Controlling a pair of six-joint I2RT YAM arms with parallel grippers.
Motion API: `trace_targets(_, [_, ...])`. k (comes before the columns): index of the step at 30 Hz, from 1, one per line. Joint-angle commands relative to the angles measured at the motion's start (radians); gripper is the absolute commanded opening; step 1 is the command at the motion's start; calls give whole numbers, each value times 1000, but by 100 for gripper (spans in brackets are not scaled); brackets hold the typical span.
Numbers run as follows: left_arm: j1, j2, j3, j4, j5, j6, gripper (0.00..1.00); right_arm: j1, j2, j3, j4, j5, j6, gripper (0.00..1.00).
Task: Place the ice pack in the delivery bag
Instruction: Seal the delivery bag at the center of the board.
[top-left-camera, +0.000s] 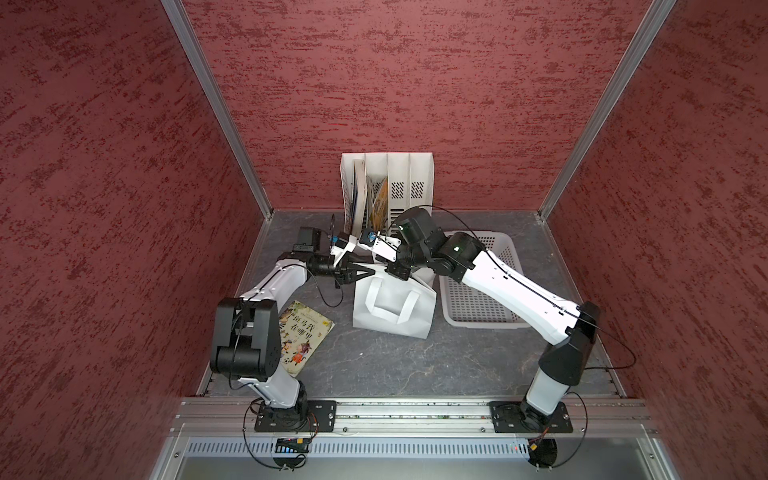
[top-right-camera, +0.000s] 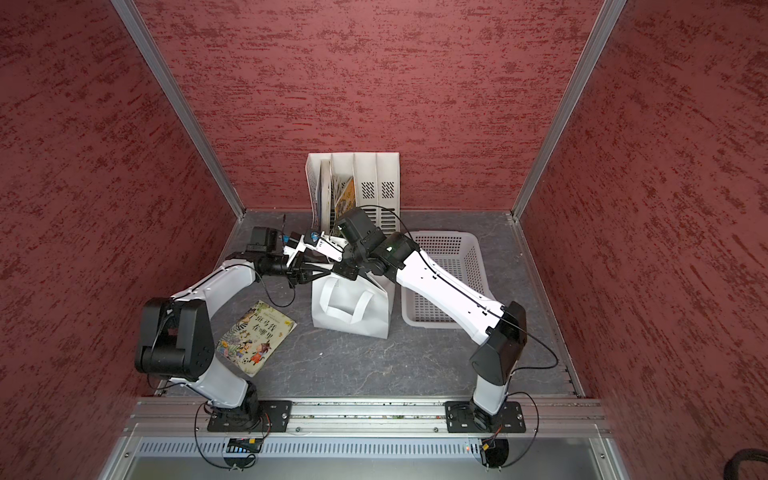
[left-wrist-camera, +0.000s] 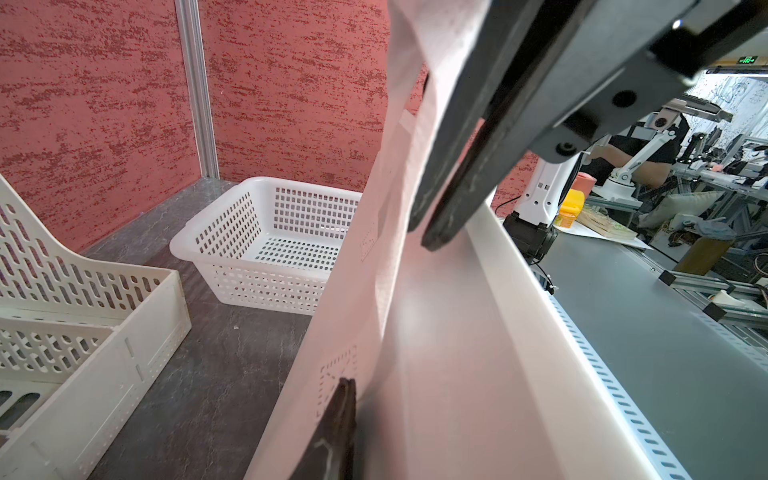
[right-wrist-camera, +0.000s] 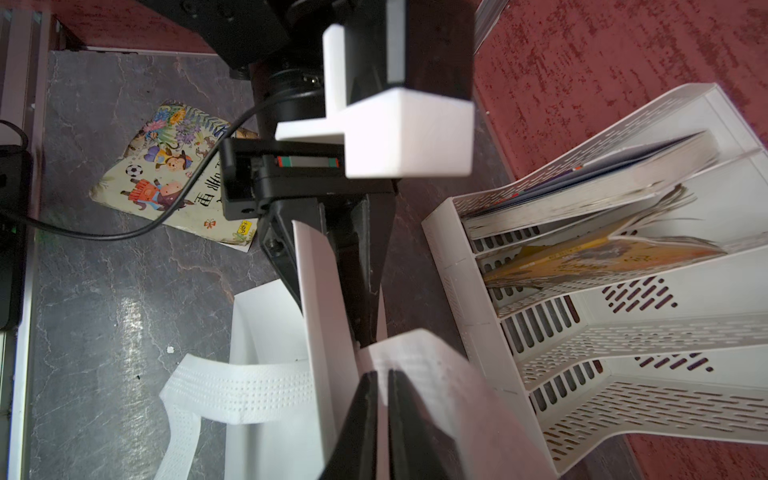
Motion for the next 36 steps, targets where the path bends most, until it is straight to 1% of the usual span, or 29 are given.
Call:
trace_targets(1, [-1,2,24,-22,8,14,24,-5,0,2,-40,-63,-1,19])
trace_targets(10, [-2,-16,17,-24,-2,14,23,-6,41,6,-76,-49,21,34])
trace_targets(16, [2,-52,-6,-18,-43,14,23,-25,57,34,-106,-38,54,37])
trace_targets(24, [1,-105,-37,25,-58,-19,23,-31,85,37,-134,-45,73,37])
trace_targets(29, [1,-113,-45,24,-62,-19,23,-37,104,37,-144,-79,83,38])
trace_targets(33, [1,-115,-45,25,-65,-19,23,-43,117,38,-156,-107,89,35])
trace_targets(36, [2,-115,-45,22,-67,-19,23,-50,126,33,-168,-126,96,31])
